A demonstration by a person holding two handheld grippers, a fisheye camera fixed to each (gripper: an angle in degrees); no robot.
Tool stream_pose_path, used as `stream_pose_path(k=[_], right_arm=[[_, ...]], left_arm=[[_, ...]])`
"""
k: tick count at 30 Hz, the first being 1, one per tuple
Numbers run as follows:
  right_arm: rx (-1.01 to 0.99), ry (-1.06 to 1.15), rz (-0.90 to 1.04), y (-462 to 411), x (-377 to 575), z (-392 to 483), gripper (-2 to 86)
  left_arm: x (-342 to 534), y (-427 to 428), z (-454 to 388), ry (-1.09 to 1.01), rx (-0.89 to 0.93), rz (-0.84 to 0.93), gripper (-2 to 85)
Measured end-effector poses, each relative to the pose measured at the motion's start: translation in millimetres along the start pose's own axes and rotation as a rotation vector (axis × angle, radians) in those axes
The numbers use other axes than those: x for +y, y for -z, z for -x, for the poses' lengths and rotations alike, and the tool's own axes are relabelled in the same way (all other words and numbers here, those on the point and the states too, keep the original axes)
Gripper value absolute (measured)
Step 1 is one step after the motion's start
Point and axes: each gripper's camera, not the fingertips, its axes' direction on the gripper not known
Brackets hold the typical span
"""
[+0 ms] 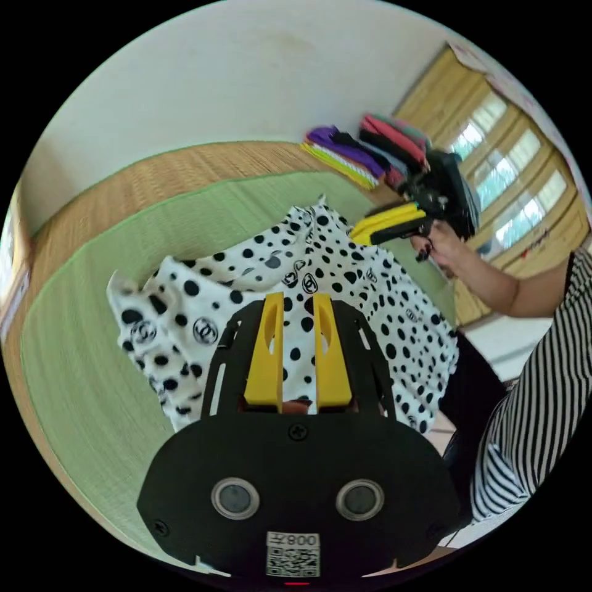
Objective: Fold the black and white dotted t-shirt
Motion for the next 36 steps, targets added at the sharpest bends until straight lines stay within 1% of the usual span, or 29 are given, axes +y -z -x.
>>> stream_pose_path(k=[1, 3, 6, 9, 11, 15, 18, 22, 23, 26, 28, 30, 32, 34, 36], right_arm=[[0.001, 0.045, 0.012, -7, -8, 6, 5.0], [0.036, 0.221, 0.07, -32, -33, 28, 5.8], [0.08, 0.379, 0.15, -62, -52, 45, 6.2], [0.121, 0.459, 0.219, -86, -63, 52, 6.0], [0.138, 0.484, 0.234, -94, -68, 53, 5.3], [0.128, 0.521, 0.254, -98, -82, 54, 2.0], [0.101, 0.542, 0.263, -95, -92, 50, 1.2], [0.005, 0.54, 0.286, -93, -107, 41, 0.8], [-0.023, 0.536, 0.306, -93, -113, 36, 0.8], [-0.087, 0.514, 0.337, -94, -126, 23, 0.7], [-0.144, 0.496, 0.366, -96, -135, 13, 0.8], [-0.232, 0.447, 0.403, -101, -150, -3, 0.9], [-0.264, 0.415, 0.413, -105, -158, -15, 1.0], [-0.293, 0.394, 0.4, -107, -163, -23, 1.1], [-0.309, 0.379, 0.392, -108, -166, -30, 1.0]], left_arm=[[-8, -7, -4, -0.033, -0.011, 0.022, 7.9], [-36, -32, -16, -0.157, -0.049, 0.116, 8.0], [-59, -58, -26, -0.264, -0.095, 0.218, 7.8], [-74, -75, -29, -0.304, -0.092, 0.263, 6.6], [-83, -80, -29, -0.304, -0.095, 0.261, 5.5], [-103, -84, -28, -0.306, -0.065, 0.244, 5.7], [-118, -88, -31, -0.344, -0.081, 0.225, 6.8], [-139, -110, -33, -0.4, -0.069, 0.304, 4.9], [-145, -114, -32, -0.414, -0.05, 0.322, 3.3], [-164, -119, -22, -0.415, 0.037, 0.349, 2.1], [-177, -126, -9, -0.383, 0.165, 0.403, 1.8], [-192, -138, 15, -0.298, 0.319, 0.444, 1.7], [-201, -150, 33, -0.232, 0.395, 0.486, 2.0], [-207, -154, 46, -0.194, 0.395, 0.47, 2.8], [-211, -147, 50, -0.212, 0.338, 0.411, 4.5]])
